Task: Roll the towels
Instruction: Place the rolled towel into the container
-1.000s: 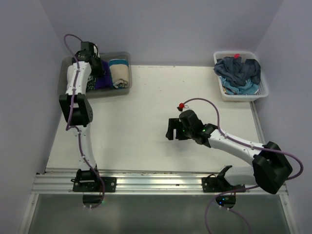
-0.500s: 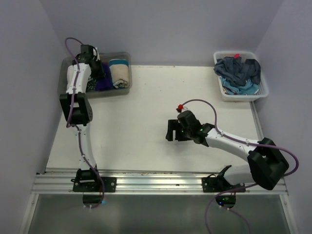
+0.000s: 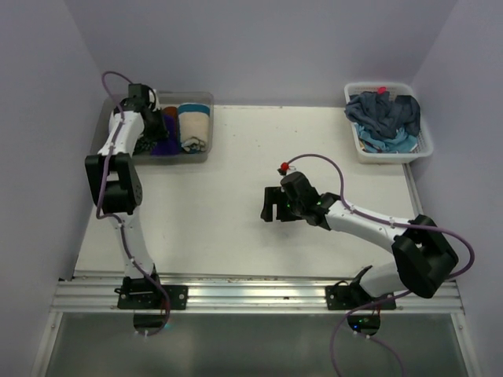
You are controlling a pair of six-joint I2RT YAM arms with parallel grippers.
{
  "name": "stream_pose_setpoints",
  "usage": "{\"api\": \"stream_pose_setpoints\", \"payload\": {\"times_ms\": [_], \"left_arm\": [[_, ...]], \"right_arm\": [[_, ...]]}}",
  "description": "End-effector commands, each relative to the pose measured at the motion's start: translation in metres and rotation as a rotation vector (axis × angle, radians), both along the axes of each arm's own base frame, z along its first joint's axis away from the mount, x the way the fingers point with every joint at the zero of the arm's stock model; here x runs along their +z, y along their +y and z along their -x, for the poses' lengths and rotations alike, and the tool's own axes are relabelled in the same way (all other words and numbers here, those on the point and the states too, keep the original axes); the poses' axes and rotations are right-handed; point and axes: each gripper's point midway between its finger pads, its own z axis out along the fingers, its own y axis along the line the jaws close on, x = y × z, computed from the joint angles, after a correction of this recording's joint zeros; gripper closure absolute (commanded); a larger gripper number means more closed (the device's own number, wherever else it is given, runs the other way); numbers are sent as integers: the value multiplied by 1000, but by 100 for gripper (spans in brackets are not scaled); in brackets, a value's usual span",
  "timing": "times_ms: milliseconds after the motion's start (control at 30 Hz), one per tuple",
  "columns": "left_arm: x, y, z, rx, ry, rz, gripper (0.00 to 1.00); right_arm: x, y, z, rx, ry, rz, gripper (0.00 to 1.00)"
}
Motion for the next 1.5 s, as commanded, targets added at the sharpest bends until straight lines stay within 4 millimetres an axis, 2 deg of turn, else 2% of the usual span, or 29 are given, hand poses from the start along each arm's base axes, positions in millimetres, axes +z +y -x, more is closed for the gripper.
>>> {"api": "stream_pose_setpoints", "payload": {"times_ms": [0, 100, 167, 200, 267, 300, 333, 367, 400, 467, 500, 567, 667, 800, 967, 1067, 1100, 1167, 1200, 1233, 1333, 1433, 1467], "left_arm": [[41, 2, 21, 14, -56, -35, 91], [45, 3, 35, 21, -45, -60, 91], [54, 1, 36, 19, -57, -73, 90], [66, 1, 29, 18, -87, -80, 90], [74, -4, 25, 3, -85, -87, 90], [82, -3, 11, 9, -100, -106, 90], [79, -9, 13, -5, -61, -111, 90], [78, -6, 9, -2, -49, -145, 90], [79, -5, -5, 0, -57, -168, 90], [74, -7, -9, -13, -31, -183, 90], [71, -22, -16, -45, -38, -176, 90], [71, -29, -25, -75, -76, -155, 90], [56, -36, -36, -111, -84, -127, 89], [31, -37, -57, -126, -93, -127, 89], [9, -31, -65, -120, -76, -155, 87], [1, -31, -70, -114, -83, -154, 79], [-1, -30, -72, -111, -85, -150, 72], [-6, -29, -75, -99, -89, -143, 65], [-4, -30, -76, -98, -95, -141, 49], [-4, -30, -78, -96, -104, -139, 41], [6, -32, -81, -97, -132, -133, 34], [27, -32, -84, -95, -181, -136, 33], [42, -31, -83, -89, -207, -139, 33]], "right_arm": [[8, 10, -5, 22, -30, -36, 20], [6, 10, -4, 22, -32, -36, 20], [6, 9, -4, 23, -33, -37, 20], [5, 9, -4, 23, -33, -35, 20], [5, 9, -4, 28, -33, -32, 20], [5, 9, -3, 29, -32, -31, 20], [4, 8, -3, 28, -30, -27, 20], [4, 8, -3, 27, -30, -29, 20], [4, 8, -2, 28, -29, -30, 20], [1, 7, 0, 27, -21, -25, 20], [-1, 6, 1, 26, -17, -20, 20], [-1, 7, 1, 28, -12, -19, 20], [-3, 6, 2, 27, -6, -12, 20], [-7, 6, 2, 32, 4, 0, 20], [-9, 6, 3, 31, 10, 9, 20], [-11, 6, 5, 30, 17, 15, 20], [-10, 7, 5, 31, 17, 13, 20], [-10, 7, 6, 32, 16, 18, 20], [-9, 7, 6, 31, 14, 21, 20], [-9, 8, 8, 31, 16, 21, 20], [-11, 8, 10, 31, 15, 28, 20], [-9, 9, 10, 29, 9, 30, 20], [-8, 10, 10, 31, 5, 29, 20]]}}
